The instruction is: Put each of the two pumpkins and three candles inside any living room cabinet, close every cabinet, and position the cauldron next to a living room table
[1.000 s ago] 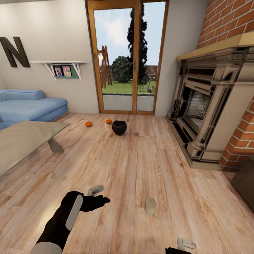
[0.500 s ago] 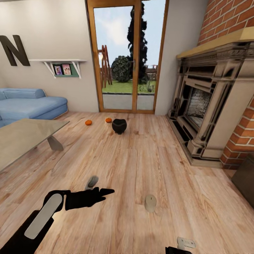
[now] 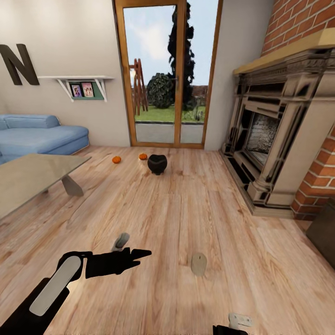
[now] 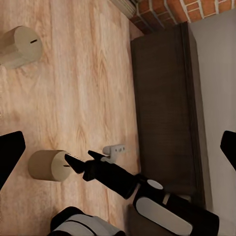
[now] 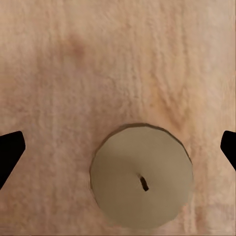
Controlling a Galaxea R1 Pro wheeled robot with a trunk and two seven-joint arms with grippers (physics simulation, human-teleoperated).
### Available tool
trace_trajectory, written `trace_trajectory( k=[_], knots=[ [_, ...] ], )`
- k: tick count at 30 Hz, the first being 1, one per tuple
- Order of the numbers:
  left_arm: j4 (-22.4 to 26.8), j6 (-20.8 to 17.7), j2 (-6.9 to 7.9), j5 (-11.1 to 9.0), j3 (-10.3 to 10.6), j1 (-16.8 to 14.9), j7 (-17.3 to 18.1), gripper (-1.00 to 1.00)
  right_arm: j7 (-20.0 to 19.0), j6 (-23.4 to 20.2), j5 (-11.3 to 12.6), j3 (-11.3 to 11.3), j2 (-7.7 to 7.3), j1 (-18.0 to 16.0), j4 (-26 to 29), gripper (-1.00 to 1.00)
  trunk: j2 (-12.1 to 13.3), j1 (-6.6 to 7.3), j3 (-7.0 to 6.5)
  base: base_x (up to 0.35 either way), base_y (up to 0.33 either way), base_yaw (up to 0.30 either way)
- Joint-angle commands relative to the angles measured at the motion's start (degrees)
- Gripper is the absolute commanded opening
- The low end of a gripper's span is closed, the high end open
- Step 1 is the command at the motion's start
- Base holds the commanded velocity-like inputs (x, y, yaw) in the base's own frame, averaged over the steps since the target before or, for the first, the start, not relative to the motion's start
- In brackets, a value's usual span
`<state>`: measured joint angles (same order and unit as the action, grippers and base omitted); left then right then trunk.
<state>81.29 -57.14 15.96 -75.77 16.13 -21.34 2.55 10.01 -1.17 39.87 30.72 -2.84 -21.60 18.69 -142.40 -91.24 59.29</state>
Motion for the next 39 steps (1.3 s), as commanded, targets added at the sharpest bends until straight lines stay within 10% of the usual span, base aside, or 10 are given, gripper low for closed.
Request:
trace_trajectory(
  k=[1, 22, 39],
  knots=[
    [0.01, -0.08, 0.04, 0.19, 0.05, -0.03, 0.27, 1.00, 0.23, -0.17, 0.16, 0.48, 0.21, -0.02, 0.08, 1.00, -0.44, -0.21, 0.24, 0.000, 0.000, 0.000],
    [-0.08, -0.08, 0.01, 0.18, 0.04, -0.02, 0.18, 1.00, 0.00, 0.70, -0.17, 0.39, 1.09, -0.02, -2.50, 1.00, -1.11, -0.95, 4.85, 0.000, 0.000, 0.000],
    [-0.08, -0.08, 0.04, 0.10, 0.04, -0.02, 0.27, 1.00, 0.01, 2.26, -0.12, 0.39, 1.15, -0.02, -3.95, 1.00, -1.11, -0.95, 4.85, 0.000, 0.000, 0.000]
  ],
)
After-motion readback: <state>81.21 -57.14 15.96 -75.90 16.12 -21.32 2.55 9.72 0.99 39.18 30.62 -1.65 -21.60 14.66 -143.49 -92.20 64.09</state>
